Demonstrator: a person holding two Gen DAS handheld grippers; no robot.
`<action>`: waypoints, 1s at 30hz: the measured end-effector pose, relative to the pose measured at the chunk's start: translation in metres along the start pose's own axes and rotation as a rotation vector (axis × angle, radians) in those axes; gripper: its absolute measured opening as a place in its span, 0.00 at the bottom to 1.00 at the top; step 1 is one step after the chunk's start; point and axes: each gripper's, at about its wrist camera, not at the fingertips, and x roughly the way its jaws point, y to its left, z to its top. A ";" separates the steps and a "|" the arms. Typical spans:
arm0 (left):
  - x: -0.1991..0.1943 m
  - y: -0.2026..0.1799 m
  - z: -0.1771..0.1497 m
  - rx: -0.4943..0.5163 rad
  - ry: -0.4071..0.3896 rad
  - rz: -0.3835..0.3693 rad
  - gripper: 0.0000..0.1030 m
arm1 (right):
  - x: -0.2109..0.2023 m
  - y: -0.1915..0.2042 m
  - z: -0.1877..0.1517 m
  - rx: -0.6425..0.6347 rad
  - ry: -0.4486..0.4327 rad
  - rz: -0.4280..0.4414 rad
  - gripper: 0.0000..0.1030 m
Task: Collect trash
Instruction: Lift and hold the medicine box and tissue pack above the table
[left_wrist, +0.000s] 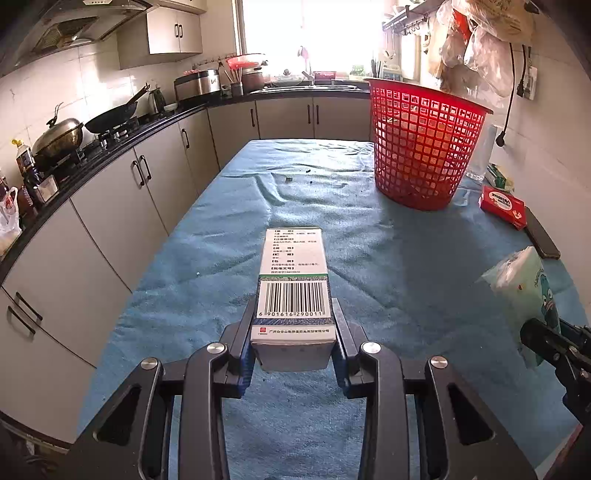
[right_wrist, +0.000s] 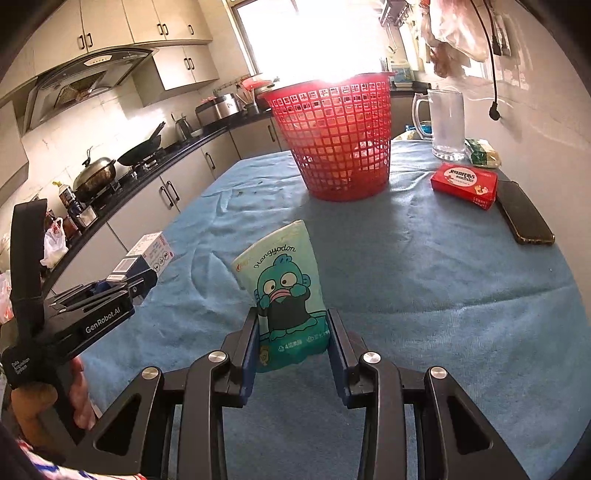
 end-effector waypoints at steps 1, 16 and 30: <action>-0.001 0.000 0.000 0.001 -0.002 0.002 0.32 | 0.000 0.001 0.001 -0.001 -0.001 0.001 0.36; -0.001 -0.005 0.002 0.027 -0.003 0.038 0.32 | -0.001 -0.001 0.003 0.004 -0.011 0.013 0.36; -0.018 -0.025 0.013 0.081 -0.035 0.063 0.32 | -0.015 -0.015 0.005 0.006 -0.045 0.016 0.36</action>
